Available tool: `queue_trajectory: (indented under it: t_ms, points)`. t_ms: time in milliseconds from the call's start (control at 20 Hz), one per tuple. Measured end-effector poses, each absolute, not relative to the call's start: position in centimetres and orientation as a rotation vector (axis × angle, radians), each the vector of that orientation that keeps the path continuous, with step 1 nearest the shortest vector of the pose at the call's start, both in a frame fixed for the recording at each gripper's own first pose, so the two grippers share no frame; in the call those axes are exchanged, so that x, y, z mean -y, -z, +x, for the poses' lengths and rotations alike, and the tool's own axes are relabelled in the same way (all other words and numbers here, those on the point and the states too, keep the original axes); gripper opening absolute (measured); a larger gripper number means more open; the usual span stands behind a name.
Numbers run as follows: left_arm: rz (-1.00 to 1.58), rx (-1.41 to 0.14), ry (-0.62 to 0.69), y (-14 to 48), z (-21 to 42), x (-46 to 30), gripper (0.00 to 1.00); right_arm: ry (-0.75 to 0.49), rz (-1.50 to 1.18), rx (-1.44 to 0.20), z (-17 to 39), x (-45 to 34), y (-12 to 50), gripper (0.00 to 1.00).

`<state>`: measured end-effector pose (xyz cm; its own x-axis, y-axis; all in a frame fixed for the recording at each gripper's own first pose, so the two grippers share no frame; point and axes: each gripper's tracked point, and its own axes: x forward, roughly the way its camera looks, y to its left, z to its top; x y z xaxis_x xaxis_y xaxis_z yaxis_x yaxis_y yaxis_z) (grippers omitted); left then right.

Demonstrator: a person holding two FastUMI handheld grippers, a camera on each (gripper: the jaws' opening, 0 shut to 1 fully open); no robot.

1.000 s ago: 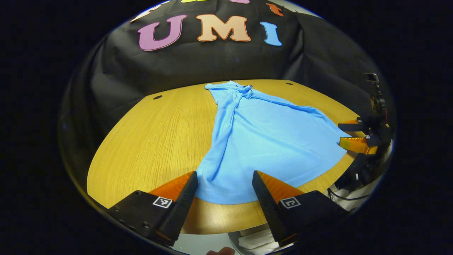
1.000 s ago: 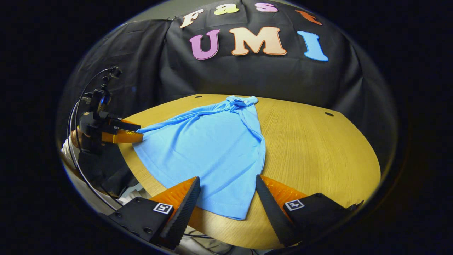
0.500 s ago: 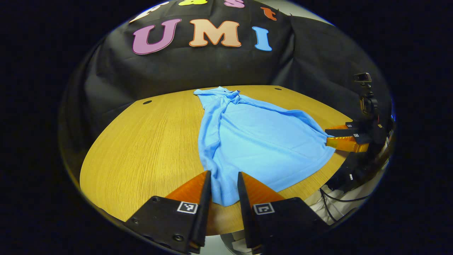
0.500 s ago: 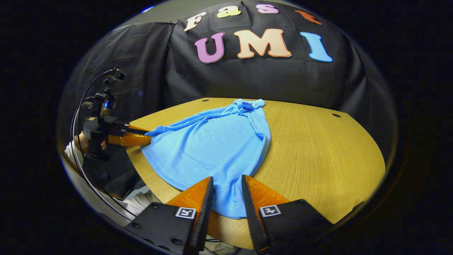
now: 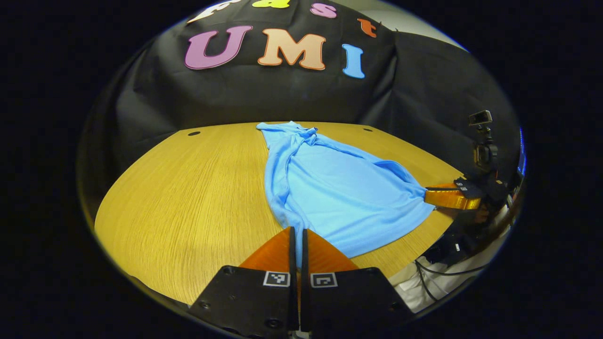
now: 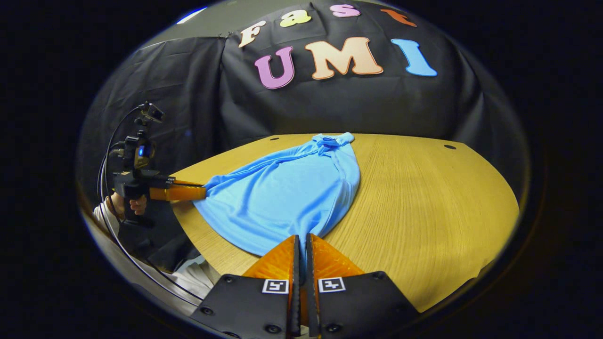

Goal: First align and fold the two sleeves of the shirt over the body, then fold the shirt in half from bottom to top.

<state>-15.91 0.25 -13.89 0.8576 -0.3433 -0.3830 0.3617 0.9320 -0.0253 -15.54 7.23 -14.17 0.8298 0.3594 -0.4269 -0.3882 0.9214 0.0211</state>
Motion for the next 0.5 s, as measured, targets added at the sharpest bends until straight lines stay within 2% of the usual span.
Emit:
queue_trajectory:
  t_ms: [100, 150, 250, 500]
  points:
    - [0.015, -0.396, 0.366, 13.9, -15.9, -0.3, 0.04, -0.398, -0.051, -0.458, -15.5, -7.2, 14.0, 0.08]
    - [0.001, -0.4, 0.364, 13.8, -16.0, -0.3, 0.04, -0.398, -0.038, -0.46, -15.3, -7.4, 14.1, 0.04]
    - [-0.005, -0.402, 0.362, 13.7, -16.0, -0.3, 0.0, -0.399, -0.024, -0.476, -15.5, -7.4, 14.1, 0.04]
    - [0.029, -0.405, 0.347, 12.7, -15.1, -0.5, 0.0, -0.384, -0.052, -0.48, -14.7, -7.6, 13.3, 0.04]
